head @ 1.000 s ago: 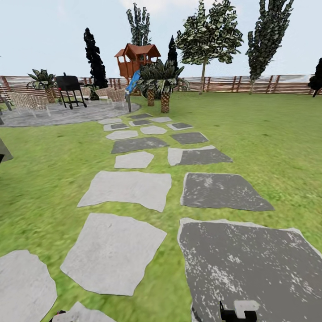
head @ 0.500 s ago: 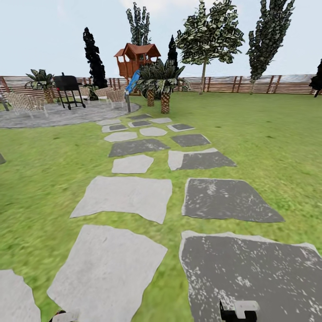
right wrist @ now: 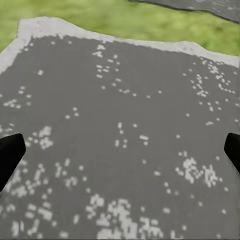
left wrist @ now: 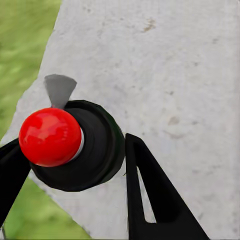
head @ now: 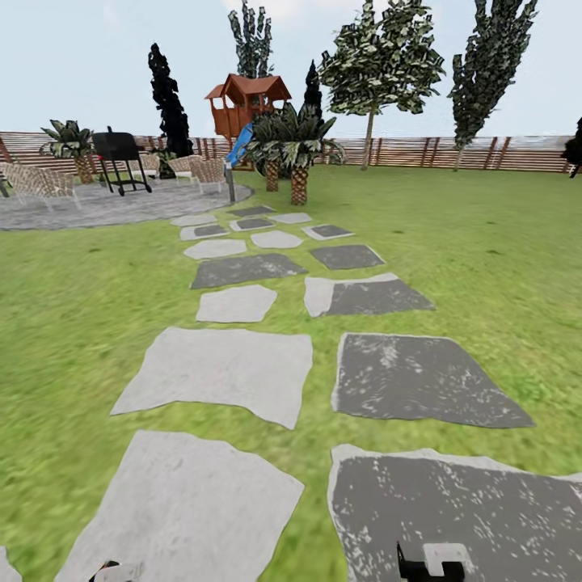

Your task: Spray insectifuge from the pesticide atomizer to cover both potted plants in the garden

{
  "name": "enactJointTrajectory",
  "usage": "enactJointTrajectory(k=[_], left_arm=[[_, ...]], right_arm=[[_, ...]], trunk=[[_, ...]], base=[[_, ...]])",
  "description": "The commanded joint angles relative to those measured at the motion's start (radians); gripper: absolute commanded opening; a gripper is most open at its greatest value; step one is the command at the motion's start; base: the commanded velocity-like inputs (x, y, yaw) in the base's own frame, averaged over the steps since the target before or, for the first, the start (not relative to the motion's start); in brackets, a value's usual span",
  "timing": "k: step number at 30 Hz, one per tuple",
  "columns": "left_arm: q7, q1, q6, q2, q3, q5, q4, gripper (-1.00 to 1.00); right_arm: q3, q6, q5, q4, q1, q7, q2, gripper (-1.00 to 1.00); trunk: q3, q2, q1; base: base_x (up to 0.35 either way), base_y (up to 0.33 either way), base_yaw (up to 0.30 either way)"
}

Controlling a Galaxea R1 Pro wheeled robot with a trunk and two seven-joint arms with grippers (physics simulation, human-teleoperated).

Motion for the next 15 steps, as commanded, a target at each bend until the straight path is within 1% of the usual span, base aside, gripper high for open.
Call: enactJointTrajectory(k=[1, 15], left_arm=[[0.003, 0.000, -0.003, 0.000, 0.000, 0.000, 0.001, -1.00], [0.003, -0.001, -0.003, 0.000, 0.000, -0.001, 0.002, -1.00]], right_arm=[[-0.001, -0.001, 0.011, 0.001, -0.001, -0.008, 0.000, 1.00], [0.000, -0.001, 0.011, 0.001, -0.001, -0.010, 0.002, 1.00]], trunk=[[-0.001, 0.000, 0.000], [-0.001, 0.000, 0.000]], base=[[0.339, 0.000, 0.000], [0.339, 0.000, 0.000]])
